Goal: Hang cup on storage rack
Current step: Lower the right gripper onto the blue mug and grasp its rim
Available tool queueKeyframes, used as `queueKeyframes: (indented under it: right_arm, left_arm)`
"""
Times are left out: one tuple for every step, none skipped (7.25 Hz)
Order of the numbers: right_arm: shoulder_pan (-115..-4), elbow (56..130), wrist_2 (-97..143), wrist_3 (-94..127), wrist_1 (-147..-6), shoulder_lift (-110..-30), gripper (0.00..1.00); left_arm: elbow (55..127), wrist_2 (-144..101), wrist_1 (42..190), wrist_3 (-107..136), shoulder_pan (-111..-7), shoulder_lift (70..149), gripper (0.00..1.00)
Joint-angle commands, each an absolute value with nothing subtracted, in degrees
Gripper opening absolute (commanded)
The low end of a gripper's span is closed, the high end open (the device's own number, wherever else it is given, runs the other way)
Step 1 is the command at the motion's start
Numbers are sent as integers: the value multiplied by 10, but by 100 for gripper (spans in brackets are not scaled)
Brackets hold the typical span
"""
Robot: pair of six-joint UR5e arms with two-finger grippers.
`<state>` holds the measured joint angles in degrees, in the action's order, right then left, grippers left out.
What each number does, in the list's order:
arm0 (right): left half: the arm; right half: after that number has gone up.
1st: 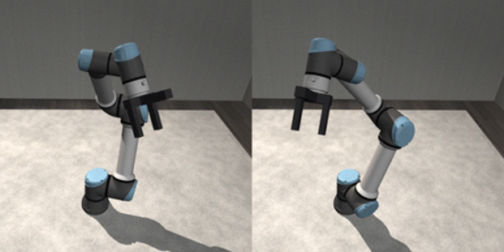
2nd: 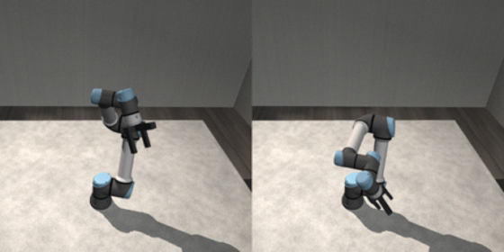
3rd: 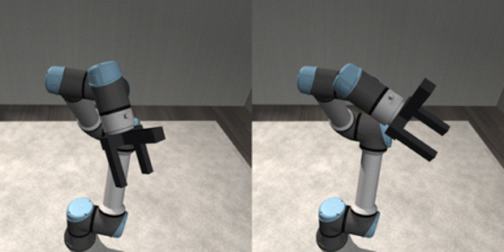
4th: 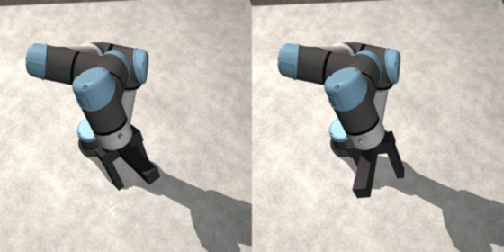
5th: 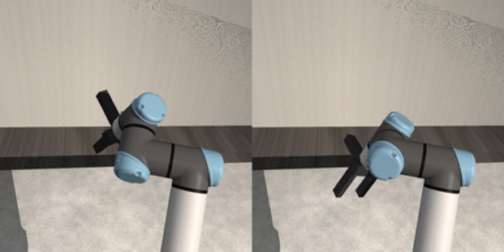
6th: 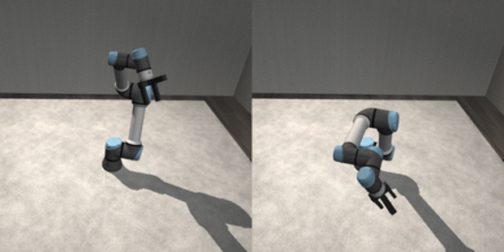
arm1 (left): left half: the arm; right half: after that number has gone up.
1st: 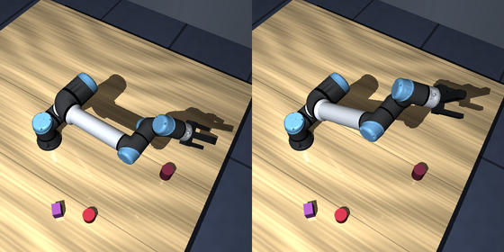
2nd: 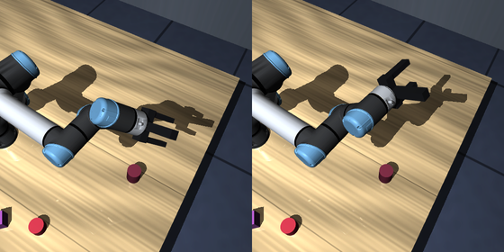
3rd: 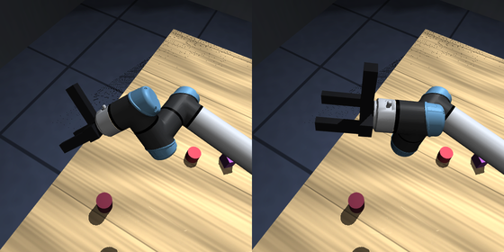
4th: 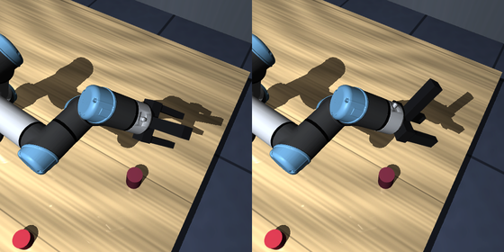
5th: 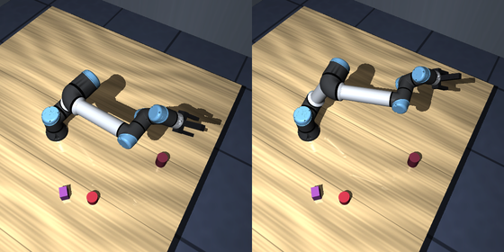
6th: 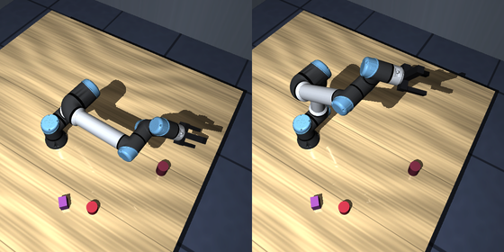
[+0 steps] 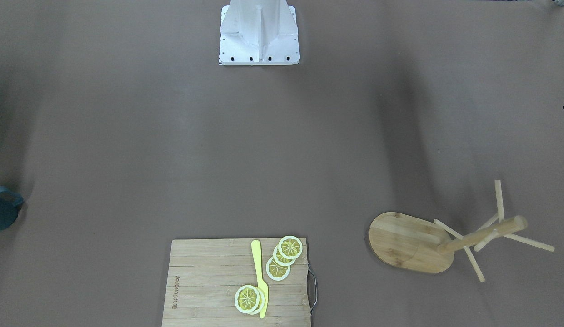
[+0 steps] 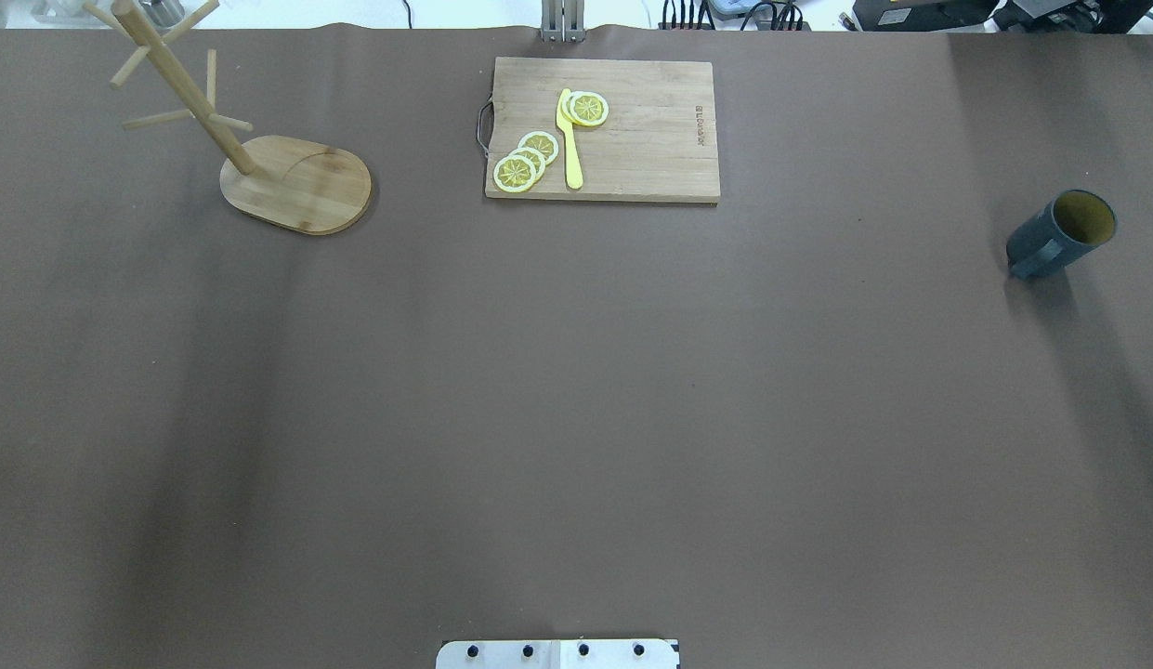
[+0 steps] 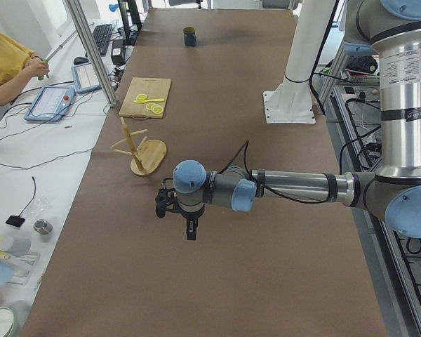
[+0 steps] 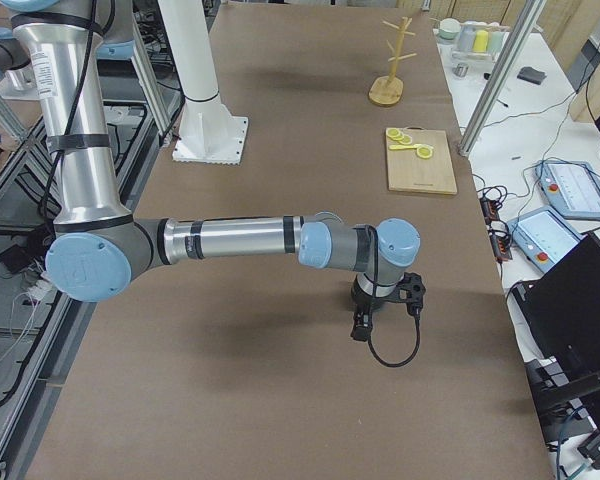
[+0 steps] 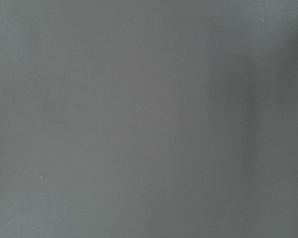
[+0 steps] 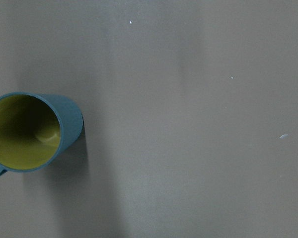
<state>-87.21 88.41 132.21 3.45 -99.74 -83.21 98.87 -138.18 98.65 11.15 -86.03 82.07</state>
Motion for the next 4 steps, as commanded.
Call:
queueKeyframes:
  right_arm:
    - [-872,889,1324,39,-995,-841,100]
    - [-872,888,1331,41,-996,-840,100]
    - [-872,889,1334,46,-995,-834,100]
    - [-871,910,1334,44,-995,-843,100]
  left_arm:
    - [991,-1383,997,114,-865,808,98]
    - [991,-1383,1000,114,-865,802,98]
    - [984,-1383,1000,111,-864,802,98]
    - [984,-1383,1001,113,-862,807,98]
